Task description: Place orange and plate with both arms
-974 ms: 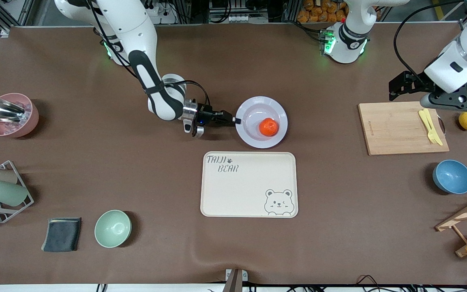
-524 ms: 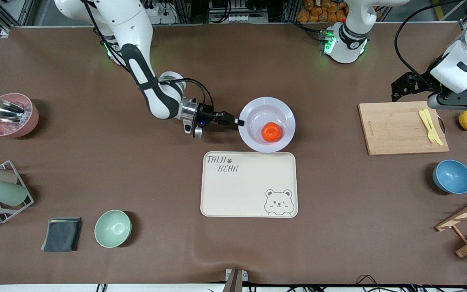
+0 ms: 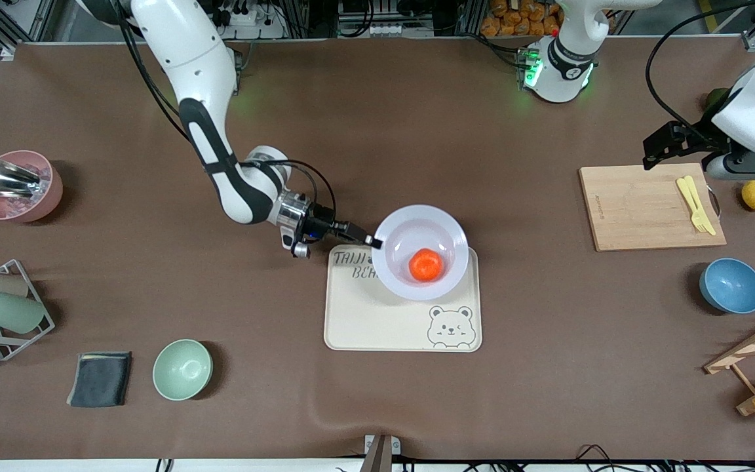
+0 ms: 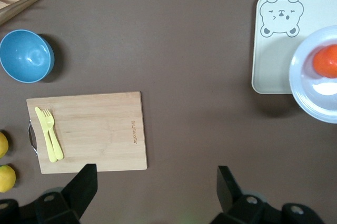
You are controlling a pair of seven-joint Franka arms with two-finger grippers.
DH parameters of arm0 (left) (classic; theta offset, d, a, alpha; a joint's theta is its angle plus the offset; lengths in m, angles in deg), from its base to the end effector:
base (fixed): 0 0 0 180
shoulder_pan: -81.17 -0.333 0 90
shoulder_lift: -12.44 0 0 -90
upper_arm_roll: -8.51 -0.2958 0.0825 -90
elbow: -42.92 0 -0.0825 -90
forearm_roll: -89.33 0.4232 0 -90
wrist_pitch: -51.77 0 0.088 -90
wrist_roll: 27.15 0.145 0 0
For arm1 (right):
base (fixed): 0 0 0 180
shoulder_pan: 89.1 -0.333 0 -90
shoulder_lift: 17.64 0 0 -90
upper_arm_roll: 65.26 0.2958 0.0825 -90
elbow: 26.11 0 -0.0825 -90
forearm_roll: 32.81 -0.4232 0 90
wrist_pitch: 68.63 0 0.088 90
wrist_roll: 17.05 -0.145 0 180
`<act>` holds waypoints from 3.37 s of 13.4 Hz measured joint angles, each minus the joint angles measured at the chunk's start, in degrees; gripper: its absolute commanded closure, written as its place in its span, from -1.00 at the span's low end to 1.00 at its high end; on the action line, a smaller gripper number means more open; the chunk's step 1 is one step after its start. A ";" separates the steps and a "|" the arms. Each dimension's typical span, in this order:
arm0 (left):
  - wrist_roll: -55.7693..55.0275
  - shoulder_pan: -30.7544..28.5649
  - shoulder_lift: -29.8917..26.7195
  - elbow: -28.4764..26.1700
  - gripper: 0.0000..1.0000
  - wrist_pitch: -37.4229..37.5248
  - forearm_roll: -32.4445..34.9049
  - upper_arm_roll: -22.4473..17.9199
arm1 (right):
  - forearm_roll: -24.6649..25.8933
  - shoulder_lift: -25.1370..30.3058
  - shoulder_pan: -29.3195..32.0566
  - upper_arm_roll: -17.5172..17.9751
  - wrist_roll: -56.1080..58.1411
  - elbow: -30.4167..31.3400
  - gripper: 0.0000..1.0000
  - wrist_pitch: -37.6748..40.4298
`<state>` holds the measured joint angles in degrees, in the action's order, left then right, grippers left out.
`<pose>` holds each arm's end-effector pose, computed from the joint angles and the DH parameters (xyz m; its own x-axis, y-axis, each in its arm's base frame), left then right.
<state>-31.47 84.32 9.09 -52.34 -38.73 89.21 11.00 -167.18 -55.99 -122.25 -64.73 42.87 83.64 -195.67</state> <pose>0.5723 -0.0573 0.5543 0.9994 -0.0229 -0.0246 -0.0229 -0.9997 -0.0023 0.5264 0.4048 0.0878 0.9179 -0.3753 -0.1290 -0.1980 -0.1513 -0.9685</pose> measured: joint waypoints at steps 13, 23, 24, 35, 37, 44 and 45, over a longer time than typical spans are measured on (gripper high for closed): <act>0.00 -1.90 0.05 -0.06 -1.00 0.02 0.00 0.29 | 6.97 -7.81 1.38 -0.25 -3.25 -9.32 0.50 -10.07; 0.00 -1.61 0.05 -0.06 -1.00 -0.04 0.00 0.49 | 46.53 -7.43 5.33 -0.97 -43.98 -17.35 0.30 -12.12; 0.00 -1.59 0.05 -0.06 -1.00 -0.13 0.00 0.50 | 52.39 -7.23 6.22 -0.98 -49.06 -18.37 0.21 -11.60; 0.00 -2.11 0.17 -0.06 -1.00 -0.25 0.00 0.06 | 94.22 -3.59 24.37 -1.51 -62.53 -28.41 -0.95 16.99; 0.00 -2.23 0.38 -0.06 -1.00 -0.25 0.00 0.04 | 98.67 -3.51 26.67 -1.51 -62.27 -30.36 -0.99 20.30; -0.23 -3.23 0.39 0.77 -1.00 -0.25 0.00 -0.03 | 104.65 -3.48 34.13 -1.57 -54.73 -36.86 -1.00 34.23; -0.23 -3.25 0.39 0.80 -1.00 -0.26 0.00 -0.02 | 106.84 -3.41 34.51 -1.57 -54.72 -39.32 -1.00 37.77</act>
<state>-31.70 81.07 9.49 -51.54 -38.99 89.21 10.99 -60.34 -59.40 -87.74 -66.31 -11.85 44.32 -157.90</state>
